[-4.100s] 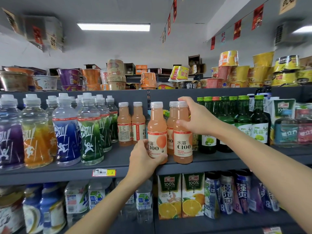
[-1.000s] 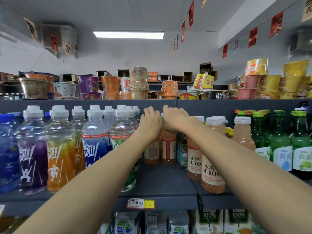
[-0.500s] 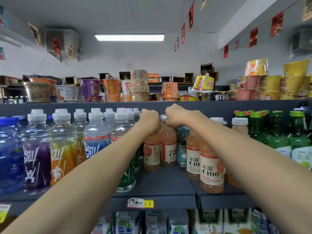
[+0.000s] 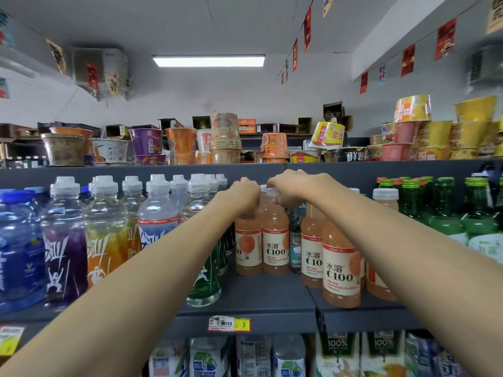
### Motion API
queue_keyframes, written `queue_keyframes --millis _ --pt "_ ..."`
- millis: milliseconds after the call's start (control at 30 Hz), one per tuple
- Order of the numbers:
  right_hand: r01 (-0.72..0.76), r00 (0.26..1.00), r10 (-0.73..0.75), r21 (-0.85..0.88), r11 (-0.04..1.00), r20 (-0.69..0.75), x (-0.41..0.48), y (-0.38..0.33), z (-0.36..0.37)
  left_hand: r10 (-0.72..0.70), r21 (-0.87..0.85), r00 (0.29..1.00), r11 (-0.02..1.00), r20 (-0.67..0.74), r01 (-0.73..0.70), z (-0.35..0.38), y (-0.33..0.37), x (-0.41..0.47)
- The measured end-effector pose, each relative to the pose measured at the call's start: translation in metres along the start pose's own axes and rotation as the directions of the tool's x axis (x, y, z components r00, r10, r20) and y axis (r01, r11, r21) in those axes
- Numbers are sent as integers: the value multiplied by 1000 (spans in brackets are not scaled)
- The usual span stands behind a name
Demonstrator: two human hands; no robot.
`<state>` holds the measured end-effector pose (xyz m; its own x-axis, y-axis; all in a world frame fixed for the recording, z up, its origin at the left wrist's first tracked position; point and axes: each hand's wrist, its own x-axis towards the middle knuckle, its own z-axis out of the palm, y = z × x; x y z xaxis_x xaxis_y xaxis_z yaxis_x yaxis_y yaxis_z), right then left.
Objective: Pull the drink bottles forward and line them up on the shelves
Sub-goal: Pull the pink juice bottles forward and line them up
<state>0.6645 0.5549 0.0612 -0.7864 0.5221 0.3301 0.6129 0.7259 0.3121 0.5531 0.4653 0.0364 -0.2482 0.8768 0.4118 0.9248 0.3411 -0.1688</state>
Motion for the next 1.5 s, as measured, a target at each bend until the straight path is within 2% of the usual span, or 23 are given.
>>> queue_keyframes --millis 100,233,367,433,667,1033,1200,1500 --pt "13 999 -16 -66 998 -47 -5 -1 6 0 11 998 1000 -71 1 6 0 -4" --pt "17 991 -52 -264 964 -126 -10 -8 12 -59 -10 991 998 -123 58 18 6 -6" --pt "69 992 -99 -320 945 -78 -18 -10 7 -26 55 999 998 18 25 11 4 -9" --pt "68 992 -101 -351 934 -77 -20 -10 8 -12 114 1000 993 18 10 9 3 -11" --pt "26 991 -73 -381 924 -110 -16 -13 14 -1 331 994 943 -113 38 15 7 -5" --pt "-7 985 -60 -385 923 -160 -12 -19 19 4 566 988 820 -154 85 20 11 1" --pt "31 983 -112 -469 883 -145 -13 -21 16 28 564 994 825 -110 38 17 8 1" --pt "38 983 -113 -447 894 -143 -6 -20 18 42 558 996 829 -83 12 14 5 1"
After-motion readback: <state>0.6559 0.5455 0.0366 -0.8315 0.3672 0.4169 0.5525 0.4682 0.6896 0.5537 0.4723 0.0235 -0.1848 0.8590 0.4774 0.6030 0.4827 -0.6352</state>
